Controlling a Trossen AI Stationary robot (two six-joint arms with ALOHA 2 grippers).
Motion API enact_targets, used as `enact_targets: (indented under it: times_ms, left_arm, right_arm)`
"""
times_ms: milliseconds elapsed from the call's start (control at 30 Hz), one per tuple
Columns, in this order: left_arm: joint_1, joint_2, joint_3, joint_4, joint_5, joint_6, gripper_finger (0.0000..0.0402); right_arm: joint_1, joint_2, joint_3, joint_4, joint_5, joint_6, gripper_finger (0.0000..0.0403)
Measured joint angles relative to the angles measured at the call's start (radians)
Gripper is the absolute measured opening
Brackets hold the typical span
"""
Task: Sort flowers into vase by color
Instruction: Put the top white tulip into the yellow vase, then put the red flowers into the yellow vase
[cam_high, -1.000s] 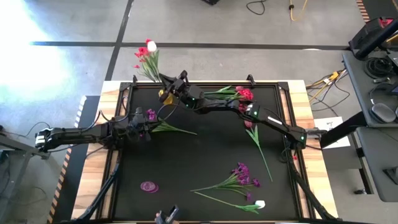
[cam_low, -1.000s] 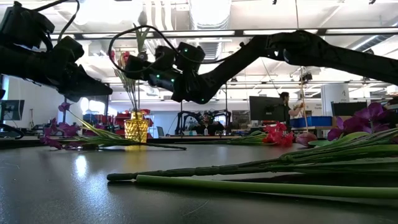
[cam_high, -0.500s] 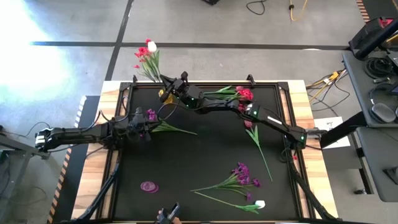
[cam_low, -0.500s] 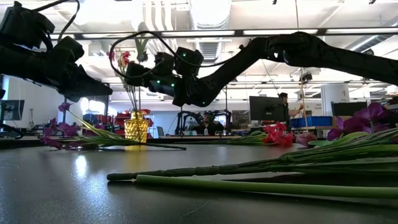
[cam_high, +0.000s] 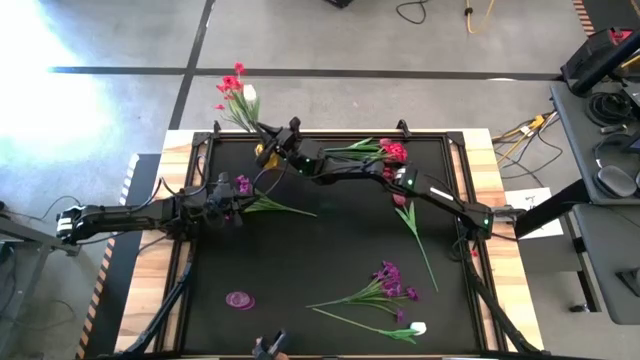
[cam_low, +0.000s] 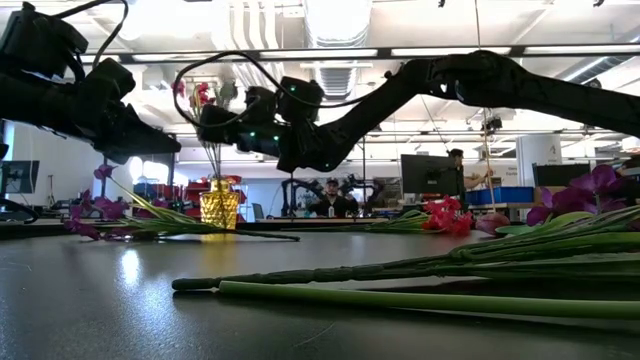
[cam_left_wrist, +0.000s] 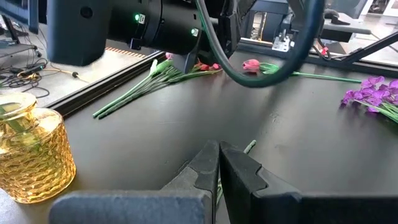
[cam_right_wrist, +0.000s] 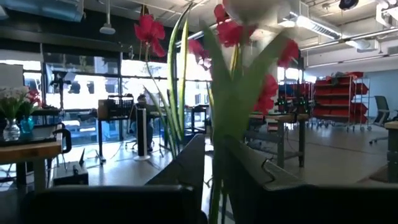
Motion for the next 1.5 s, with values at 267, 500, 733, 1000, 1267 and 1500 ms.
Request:
enact_targets:
  times_ms: [267, 500, 733, 1000, 1267, 1500]
  left_arm:
    - [0.000, 0.000, 0.000, 0.000, 0.000, 0.000, 0.0000]
    - [0.000, 0.000, 0.000, 0.000, 0.000, 0.000, 0.0000]
    - [0.000, 0.001, 0.000, 0.000, 0.000, 0.000, 0.0000]
    - [0.000, 0.001, 0.000, 0.000, 0.000, 0.000, 0.0000]
    - [0.000, 0.003, 0.000, -0.003, 0.019, -0.251, 0.0000]
    - [0.000, 0.003, 0.000, -0.002, 0.019, -0.254, 0.0000]
  right_arm:
    - [0.003, -0.002, 0.000, -0.090, 0.025, 0.050, 0.0106]
    - [0.026, -0.030, -0.001, -0.171, 0.033, 0.047, 0.0113]
    - [0.063, -0.099, -0.002, -0.349, 0.058, -0.020, 0.0094]
    - [0.100, -0.312, -0.001, -1.038, 0.046, -0.045, 0.0050]
    - [0.102, -0.648, -0.212, -1.516, -0.027, -0.036, 0.0009]
    - [0.102, -0.944, -0.688, -1.263, -0.029, 0.028, 0.0009]
